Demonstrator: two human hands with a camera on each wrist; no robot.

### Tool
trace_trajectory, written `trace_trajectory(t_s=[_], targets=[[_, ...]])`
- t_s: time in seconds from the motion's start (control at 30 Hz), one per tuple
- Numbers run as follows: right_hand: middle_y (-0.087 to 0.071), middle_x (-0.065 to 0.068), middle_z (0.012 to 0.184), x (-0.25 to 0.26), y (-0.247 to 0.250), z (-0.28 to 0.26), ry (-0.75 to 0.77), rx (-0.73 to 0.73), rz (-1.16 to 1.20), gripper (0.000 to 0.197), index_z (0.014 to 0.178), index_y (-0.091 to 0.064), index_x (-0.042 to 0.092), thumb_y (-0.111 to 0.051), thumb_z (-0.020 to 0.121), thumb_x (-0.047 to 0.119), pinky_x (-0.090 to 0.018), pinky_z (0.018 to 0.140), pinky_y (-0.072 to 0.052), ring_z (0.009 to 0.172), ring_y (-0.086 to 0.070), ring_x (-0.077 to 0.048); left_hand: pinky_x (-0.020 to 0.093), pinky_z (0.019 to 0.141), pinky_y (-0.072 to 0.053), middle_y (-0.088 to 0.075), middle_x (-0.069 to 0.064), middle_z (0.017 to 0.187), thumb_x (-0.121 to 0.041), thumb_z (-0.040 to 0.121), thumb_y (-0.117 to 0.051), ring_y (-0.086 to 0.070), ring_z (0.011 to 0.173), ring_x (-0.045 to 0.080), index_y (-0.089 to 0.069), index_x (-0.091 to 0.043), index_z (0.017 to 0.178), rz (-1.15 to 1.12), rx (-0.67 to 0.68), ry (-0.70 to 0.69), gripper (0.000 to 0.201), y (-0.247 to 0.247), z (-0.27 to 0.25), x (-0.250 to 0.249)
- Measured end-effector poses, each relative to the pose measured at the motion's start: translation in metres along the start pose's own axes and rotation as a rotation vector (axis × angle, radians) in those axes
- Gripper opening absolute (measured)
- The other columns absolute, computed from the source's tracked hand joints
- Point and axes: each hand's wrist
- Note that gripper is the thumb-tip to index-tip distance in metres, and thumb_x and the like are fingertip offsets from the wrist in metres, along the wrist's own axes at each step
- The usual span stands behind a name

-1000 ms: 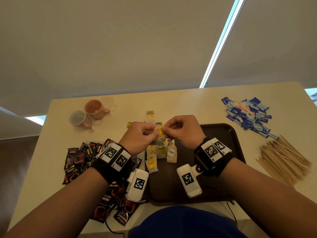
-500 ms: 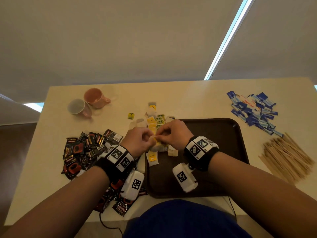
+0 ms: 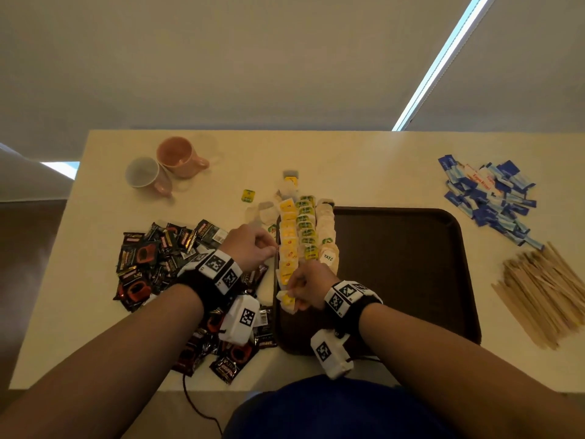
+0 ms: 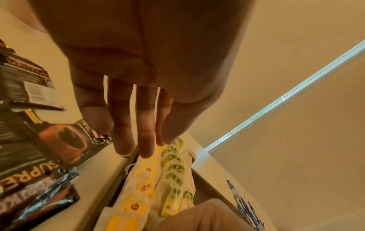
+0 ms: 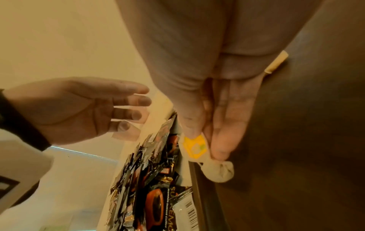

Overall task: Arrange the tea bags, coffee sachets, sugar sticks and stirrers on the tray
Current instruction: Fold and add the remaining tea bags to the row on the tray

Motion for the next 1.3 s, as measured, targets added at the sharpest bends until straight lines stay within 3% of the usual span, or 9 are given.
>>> trace_trajectory(t_s=[0.13, 0.33, 0.47, 0.63, 0.77, 0.93, 1.07, 1.17, 1.3], targets=[[-0.072, -0.007, 0.102, -0.002, -0.001, 0.005, 0.075, -0.177, -0.135, 0.013, 0.099, -0.077, 0.011, -0.07, 0.09, 0.018, -0.025, 0.085, -0.048, 0.098, -0.064, -0.02, 0.018, 0.065, -0.043, -0.067, -0.014, 0.081, -0.021, 0.088, -0.073, -0.062, 0.078, 0.004, -0.067, -0.033, 0.079, -0.032, -0.009, -0.009, 0.016, 0.003, 0.001, 0.002], [-0.068, -0.001, 0.077, -0.008, -0.003, 0.006, 0.058, -0.228, -0.086, 0.009, 0.094, -0.074, 0.014, -0.069, 0.088, 0.017, -0.026, 0.077, -0.056, 0.077, -0.069, -0.019, 0.022, 0.07, -0.046, -0.068, -0.013, 0.08, -0.02, 0.088, -0.073, -0.063, 0.077, 0.005, -0.067, -0.033, 0.078, -0.065, -0.001, -0.008, 0.017, 0.005, 0.002, 0.003], [-0.072, -0.004, 0.082, 0.0, 0.011, 0.002, 0.046, -0.219, -0.069, 0.005, 0.091, -0.07, 0.018, -0.068, 0.088, 0.016, -0.031, 0.078, -0.059, 0.079, -0.071, -0.019, 0.021, 0.066, -0.048, -0.066, -0.013, 0.075, -0.017, 0.088, -0.073, -0.063, 0.072, 0.008, -0.068, -0.032, 0.078, -0.072, -0.01, 0.015, 0.018, 0.013, 0.007, 0.001], [-0.071, 0.0, 0.097, 0.038, 0.079, 0.007, 0.107, -0.282, -0.192, 0.014, 0.101, -0.074, 0.014, -0.068, 0.091, 0.02, -0.026, 0.082, -0.056, 0.089, -0.067, -0.014, 0.024, 0.071, -0.047, -0.064, -0.013, 0.073, -0.02, 0.085, -0.076, -0.064, 0.078, 0.012, -0.068, -0.028, 0.072, 0.0, -0.113, 0.153, 0.018, 0.034, 0.026, 0.0], [-0.074, -0.003, 0.094, 0.073, 0.148, 0.037, 0.181, -0.396, -0.366, 0.014, 0.095, -0.077, 0.011, -0.069, 0.088, 0.02, -0.031, 0.083, -0.057, 0.086, -0.067, -0.017, 0.029, 0.077, -0.051, -0.069, -0.007, 0.089, -0.022, 0.083, -0.075, -0.065, 0.09, 0.017, -0.062, -0.031, 0.069, 0.137, -0.095, 0.192, 0.021, 0.056, 0.055, -0.007], [-0.069, -0.005, 0.108, 0.1, 0.195, 0.094, 0.158, -0.266, -0.72, 0.023, 0.104, -0.07, 0.012, -0.074, 0.087, 0.026, -0.033, 0.083, -0.052, 0.098, -0.063, -0.023, 0.034, 0.083, -0.055, -0.069, -0.004, 0.1, -0.041, 0.084, -0.075, -0.065, 0.093, 0.019, -0.059, -0.032, 0.079, 0.261, 0.017, 0.175, 0.019, 0.07, 0.084, -0.018], [-0.057, -0.009, 0.129, 0.104, 0.194, 0.136, 0.182, -0.071, -0.969, 0.053, 0.133, -0.053, 0.017, -0.074, 0.087, 0.03, -0.037, 0.092, -0.046, 0.117, -0.055, -0.029, 0.033, 0.082, -0.054, -0.066, -0.004, 0.099, -0.056, 0.08, -0.075, -0.064, 0.092, 0.019, -0.058, -0.032, 0.079, 0.255, 0.054, 0.198, 0.03, 0.069, 0.1, -0.018], [-0.042, -0.011, 0.14, 0.107, 0.188, 0.159, 0.27, 0.056, -1.11, 0.073, 0.147, -0.038, 0.028, -0.076, 0.085, 0.034, -0.041, 0.099, -0.045, 0.123, -0.05, -0.034, 0.035, 0.085, -0.055, -0.066, -0.004, 0.101, -0.048, 0.084, -0.073, -0.064, 0.094, 0.02, -0.06, -0.031, 0.087, 0.282, 0.067, 0.199, 0.022, 0.066, 0.104, -0.013], [-0.034, -0.011, 0.144, 0.111, 0.178, 0.174, 0.357, 0.189, -1.245, 0.08, 0.148, -0.036, 0.036, -0.079, 0.08, 0.042, -0.044, 0.101, -0.044, 0.122, -0.049, -0.035, 0.036, 0.087, -0.054, -0.062, 0.0, 0.112, -0.031, 0.089, -0.066, -0.063, 0.1, 0.024, -0.061, -0.027, 0.106, 0.374, 0.093, 0.209, 0.018, 0.063, 0.103, -0.009]])
Point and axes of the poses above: each hand's wrist, its own z-axis towards the middle knuckle, its own y-axis out of the back of the hand, x = y × z
